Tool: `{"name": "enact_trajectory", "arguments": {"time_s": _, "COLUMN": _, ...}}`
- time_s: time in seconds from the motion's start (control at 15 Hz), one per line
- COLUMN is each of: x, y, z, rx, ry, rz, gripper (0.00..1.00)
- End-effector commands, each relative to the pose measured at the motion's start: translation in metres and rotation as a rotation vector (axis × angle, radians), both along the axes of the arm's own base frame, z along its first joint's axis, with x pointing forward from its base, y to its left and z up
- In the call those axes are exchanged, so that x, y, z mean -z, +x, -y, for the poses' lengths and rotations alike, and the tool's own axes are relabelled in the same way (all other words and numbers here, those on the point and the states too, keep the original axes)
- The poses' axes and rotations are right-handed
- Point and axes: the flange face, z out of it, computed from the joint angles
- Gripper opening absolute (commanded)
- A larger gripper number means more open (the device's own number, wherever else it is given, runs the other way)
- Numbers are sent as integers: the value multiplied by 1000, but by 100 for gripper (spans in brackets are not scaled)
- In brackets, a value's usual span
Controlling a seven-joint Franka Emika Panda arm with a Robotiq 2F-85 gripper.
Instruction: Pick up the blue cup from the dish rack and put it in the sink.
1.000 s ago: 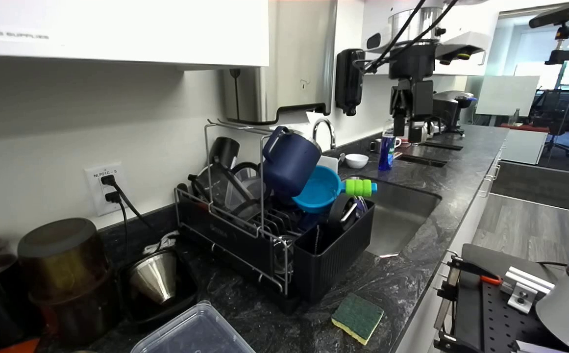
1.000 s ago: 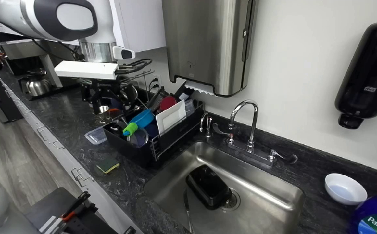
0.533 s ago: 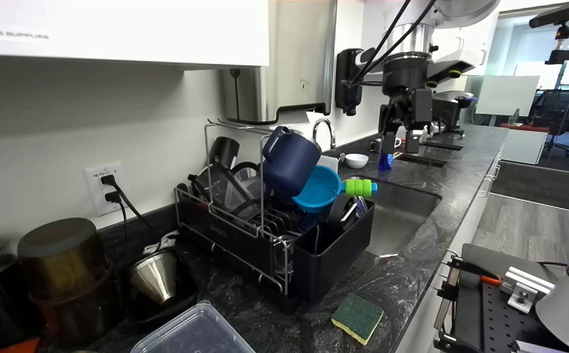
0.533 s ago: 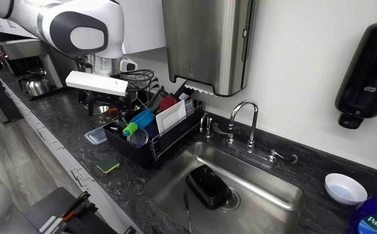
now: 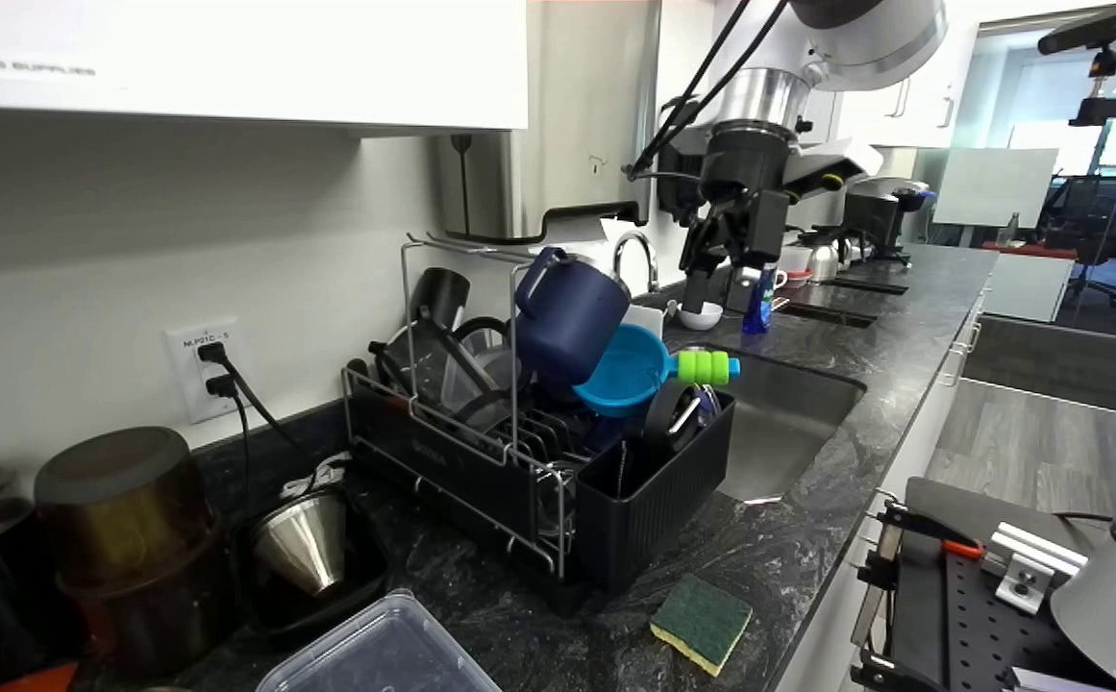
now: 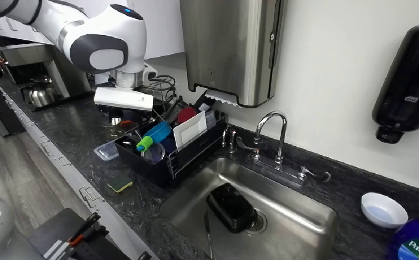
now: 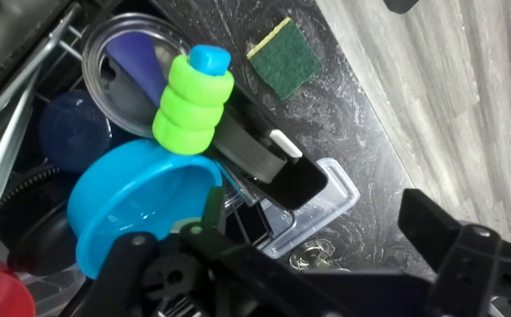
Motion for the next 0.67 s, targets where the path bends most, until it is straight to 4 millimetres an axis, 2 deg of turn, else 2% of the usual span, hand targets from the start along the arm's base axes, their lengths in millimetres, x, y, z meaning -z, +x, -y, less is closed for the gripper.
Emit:
{"name": "enact_trajectory", "arguments": {"time_s": 0.0, "x": -3, "y": 13, "z": -1, "rx": -31, "ry": 42, "rz": 82, "gripper": 100}}
{"name": "enact_trajectory", "arguments": {"time_s": 0.4, "x": -21, "y": 29, "z": 12, "rx": -91, "ry": 183, "rz": 174, "gripper": 100}}
{"name": "enact_trajectory", "arguments": {"time_s": 0.6, "x": -19, "y": 35, "z": 17, "rx": -201, "ry": 257, "rz": 126, "gripper": 100}}
